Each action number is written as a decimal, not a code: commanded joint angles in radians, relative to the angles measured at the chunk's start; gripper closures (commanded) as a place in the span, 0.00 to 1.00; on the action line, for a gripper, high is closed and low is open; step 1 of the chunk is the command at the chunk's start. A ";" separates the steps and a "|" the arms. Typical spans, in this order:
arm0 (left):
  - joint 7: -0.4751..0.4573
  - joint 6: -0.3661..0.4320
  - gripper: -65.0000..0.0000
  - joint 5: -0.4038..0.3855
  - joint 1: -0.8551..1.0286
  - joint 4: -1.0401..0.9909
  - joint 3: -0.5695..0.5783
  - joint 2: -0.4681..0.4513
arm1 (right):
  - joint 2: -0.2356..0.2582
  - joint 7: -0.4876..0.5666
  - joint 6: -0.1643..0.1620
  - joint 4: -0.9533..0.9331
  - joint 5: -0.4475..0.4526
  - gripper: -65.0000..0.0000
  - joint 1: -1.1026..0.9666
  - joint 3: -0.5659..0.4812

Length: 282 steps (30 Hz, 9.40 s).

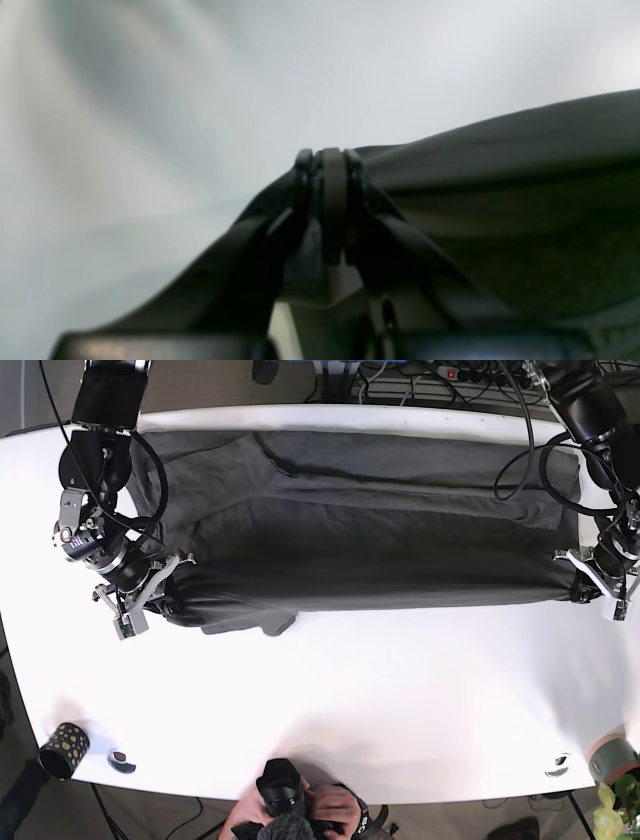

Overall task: Fold the T-shirt properly
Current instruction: 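Lift the hem and fold it over toward the shoulder edge, then lower the folded hem and release it with both grippers, then grasp the folded strip's end with the left gripper, then lift the strip end with the left gripper and fold it toward the right gripper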

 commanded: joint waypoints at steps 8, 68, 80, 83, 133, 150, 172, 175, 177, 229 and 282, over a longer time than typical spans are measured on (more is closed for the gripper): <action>-0.020 0.006 1.00 -0.007 0.132 0.123 -0.009 0.003 | 0.016 0.014 -0.002 0.214 0.003 1.00 -0.190 0.022; -0.023 0.006 0.32 0.002 0.356 0.178 0.022 0.066 | -0.073 -0.152 -0.010 -0.269 0.124 0.18 0.073 0.043; -0.027 0.006 0.32 0.002 0.352 0.126 0.022 0.065 | -0.168 -0.137 -0.004 -0.294 -0.071 0.19 0.115 0.040; -0.027 0.006 0.32 0.002 0.352 0.126 0.023 0.065 | -0.169 -0.144 -0.002 -0.292 -0.068 0.27 0.113 0.034; -0.084 0.006 0.32 0.085 0.233 0.035 0.254 -0.095 | -0.172 -0.157 -0.002 0.242 0.165 1.00 -0.293 0.188; -0.084 0.006 0.32 0.080 0.191 0.044 0.257 -0.119 | -0.171 -0.154 -0.008 0.085 0.162 0.80 -0.302 0.277; -0.024 0.006 0.31 -0.346 0.165 0.037 0.065 -0.127 | -0.329 -0.155 -0.008 0.299 0.162 0.30 -0.390 0.137; 0.060 0.006 0.31 -0.391 0.164 0.034 -0.007 -0.122 | -0.327 -0.154 -0.010 0.243 0.158 0.30 -0.391 0.103; 0.121 0.006 0.31 -0.426 0.165 0.034 -0.044 -0.119 | -0.326 -0.154 -0.010 0.214 0.129 0.30 -0.391 0.093; 0.287 0.006 0.37 -0.569 0.179 -0.289 -0.036 -0.081 | -0.272 -0.124 0.000 0.134 -0.022 0.30 -0.336 0.060; 0.247 0.006 0.96 0.271 0.198 0.456 0.659 0.355 | -0.275 -0.123 0.000 0.133 -0.022 0.30 -0.306 0.059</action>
